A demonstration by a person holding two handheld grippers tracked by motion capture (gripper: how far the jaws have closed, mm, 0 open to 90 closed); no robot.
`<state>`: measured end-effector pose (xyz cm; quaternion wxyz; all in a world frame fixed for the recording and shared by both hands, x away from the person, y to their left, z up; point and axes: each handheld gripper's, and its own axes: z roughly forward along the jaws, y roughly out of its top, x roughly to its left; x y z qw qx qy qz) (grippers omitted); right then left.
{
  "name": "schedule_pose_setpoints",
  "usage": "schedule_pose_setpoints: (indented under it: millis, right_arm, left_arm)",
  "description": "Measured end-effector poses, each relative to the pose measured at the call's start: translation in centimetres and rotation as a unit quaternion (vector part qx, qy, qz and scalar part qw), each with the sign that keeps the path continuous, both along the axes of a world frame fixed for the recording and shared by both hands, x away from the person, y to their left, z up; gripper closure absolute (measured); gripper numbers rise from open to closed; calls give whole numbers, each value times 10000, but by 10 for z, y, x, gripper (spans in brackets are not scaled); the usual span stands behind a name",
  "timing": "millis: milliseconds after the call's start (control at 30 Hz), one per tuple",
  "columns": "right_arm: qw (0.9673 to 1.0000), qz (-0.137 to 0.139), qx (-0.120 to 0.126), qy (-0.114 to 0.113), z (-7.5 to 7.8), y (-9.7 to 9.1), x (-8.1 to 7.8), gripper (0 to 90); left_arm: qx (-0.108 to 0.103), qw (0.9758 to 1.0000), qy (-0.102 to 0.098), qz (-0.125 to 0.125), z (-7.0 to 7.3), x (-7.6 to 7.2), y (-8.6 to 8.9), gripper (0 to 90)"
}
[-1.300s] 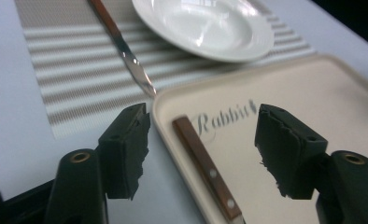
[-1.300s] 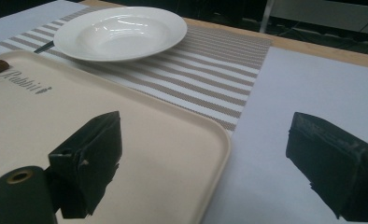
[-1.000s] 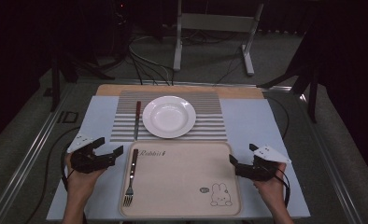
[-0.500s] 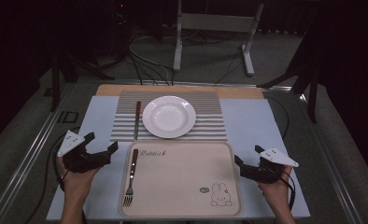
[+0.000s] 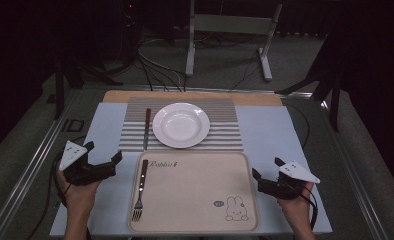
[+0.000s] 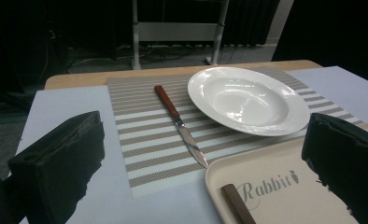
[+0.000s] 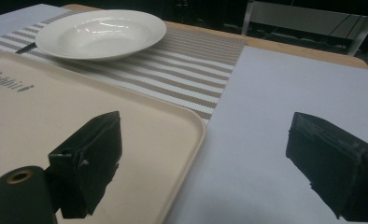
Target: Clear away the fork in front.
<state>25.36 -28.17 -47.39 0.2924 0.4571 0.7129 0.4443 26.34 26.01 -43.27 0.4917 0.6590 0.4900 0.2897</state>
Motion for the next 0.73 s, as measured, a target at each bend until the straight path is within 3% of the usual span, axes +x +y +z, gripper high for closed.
schedule_pose_setpoints:
  millis: [300,733]
  right_arm:
    - [10000,-9,-5,-38,-1,1,-1,110]
    - [9999,-146,60,-26,-3,-7,-3,110]
  left_arm:
    - [62,9999,-127,-20,-1,-3,-3,0]
    - [112,9999,-112,-32,-3,-3,-3,0]
